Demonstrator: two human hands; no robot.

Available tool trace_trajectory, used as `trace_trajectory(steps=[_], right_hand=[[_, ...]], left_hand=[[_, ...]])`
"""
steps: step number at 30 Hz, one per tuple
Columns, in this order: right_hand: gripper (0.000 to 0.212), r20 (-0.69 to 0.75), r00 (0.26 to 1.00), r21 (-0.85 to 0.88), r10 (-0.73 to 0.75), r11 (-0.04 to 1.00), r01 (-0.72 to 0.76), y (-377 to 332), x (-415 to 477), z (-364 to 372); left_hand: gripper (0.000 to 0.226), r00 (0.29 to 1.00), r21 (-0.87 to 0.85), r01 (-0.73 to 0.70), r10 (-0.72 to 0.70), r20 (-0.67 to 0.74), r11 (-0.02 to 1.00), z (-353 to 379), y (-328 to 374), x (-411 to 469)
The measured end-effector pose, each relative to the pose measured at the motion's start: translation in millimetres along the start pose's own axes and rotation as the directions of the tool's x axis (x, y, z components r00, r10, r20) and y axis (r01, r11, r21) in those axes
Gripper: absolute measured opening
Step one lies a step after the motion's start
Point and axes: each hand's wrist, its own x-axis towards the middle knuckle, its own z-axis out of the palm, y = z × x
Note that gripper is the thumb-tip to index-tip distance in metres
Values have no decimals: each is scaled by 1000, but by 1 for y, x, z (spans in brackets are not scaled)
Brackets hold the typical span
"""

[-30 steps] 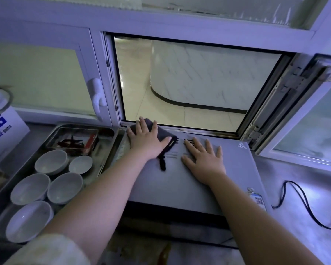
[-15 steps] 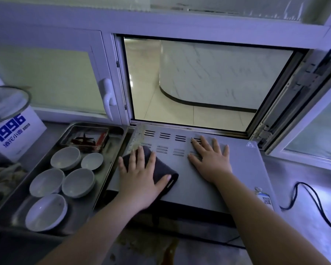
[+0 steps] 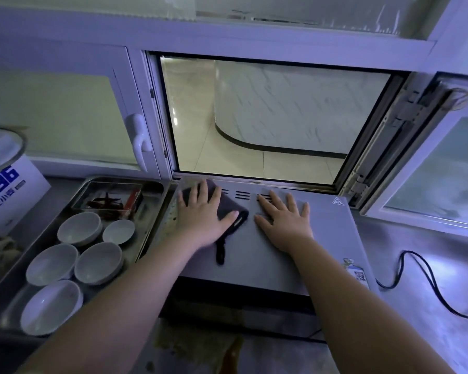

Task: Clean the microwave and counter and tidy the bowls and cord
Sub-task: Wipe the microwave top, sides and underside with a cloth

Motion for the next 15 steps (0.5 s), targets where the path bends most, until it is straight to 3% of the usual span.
trace_trajectory(steps=[4,9,15], right_hand=[[61,23,1000,-14,-11,1000,11,-1,-1,0],[64,122,992,-12,-13,1000,14,0,-1,-12],[59,26,986,69,-163,985,161,-79,19,-14]], left_hand=[[100,1000,18,18,-18,6,1000,9,-17,-92],[100,997,29,79,-79,-22,996,11,-18,-104],[87,976,-45,216,-217,-27,975,14,-13,-113]])
